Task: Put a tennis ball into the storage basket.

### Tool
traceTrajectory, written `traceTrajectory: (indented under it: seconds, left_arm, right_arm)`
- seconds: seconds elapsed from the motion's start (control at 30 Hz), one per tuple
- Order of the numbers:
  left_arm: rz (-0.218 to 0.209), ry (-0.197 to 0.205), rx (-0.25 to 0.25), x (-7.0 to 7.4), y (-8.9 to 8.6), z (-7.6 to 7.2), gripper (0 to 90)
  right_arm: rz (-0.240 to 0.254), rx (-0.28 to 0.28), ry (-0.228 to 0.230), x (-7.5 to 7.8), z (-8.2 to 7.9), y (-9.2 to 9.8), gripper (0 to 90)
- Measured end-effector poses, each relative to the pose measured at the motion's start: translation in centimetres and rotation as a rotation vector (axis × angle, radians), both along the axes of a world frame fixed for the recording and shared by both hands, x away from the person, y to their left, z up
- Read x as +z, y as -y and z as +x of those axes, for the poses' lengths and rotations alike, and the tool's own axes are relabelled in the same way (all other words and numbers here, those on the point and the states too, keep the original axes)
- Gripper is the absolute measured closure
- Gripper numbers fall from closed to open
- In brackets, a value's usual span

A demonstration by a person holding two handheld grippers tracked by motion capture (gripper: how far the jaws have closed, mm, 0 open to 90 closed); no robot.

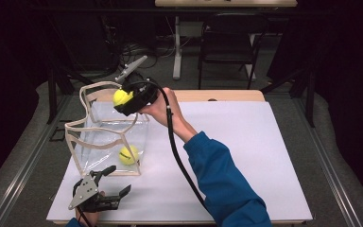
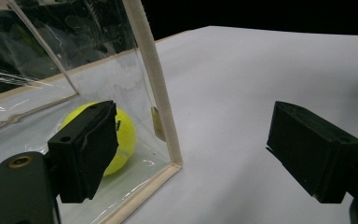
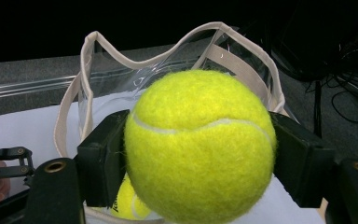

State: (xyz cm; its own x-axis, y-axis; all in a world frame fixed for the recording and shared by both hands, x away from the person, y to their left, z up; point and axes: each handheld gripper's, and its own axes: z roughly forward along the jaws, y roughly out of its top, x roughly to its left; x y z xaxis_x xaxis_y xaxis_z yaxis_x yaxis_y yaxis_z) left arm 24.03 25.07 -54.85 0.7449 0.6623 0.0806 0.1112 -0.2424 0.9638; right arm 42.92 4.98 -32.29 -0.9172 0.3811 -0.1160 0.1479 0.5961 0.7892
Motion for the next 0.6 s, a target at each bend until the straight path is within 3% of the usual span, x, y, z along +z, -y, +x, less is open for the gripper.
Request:
traceTrajectory:
  seconds: [0.6]
  left_arm:
    - [-0.006,0.000,0.003,0.0,-0.1,0.0,15.9]
  right_arm:
    - [-0.032,0.004,-0.032,-1.8,0.4,-1.3,26.2]
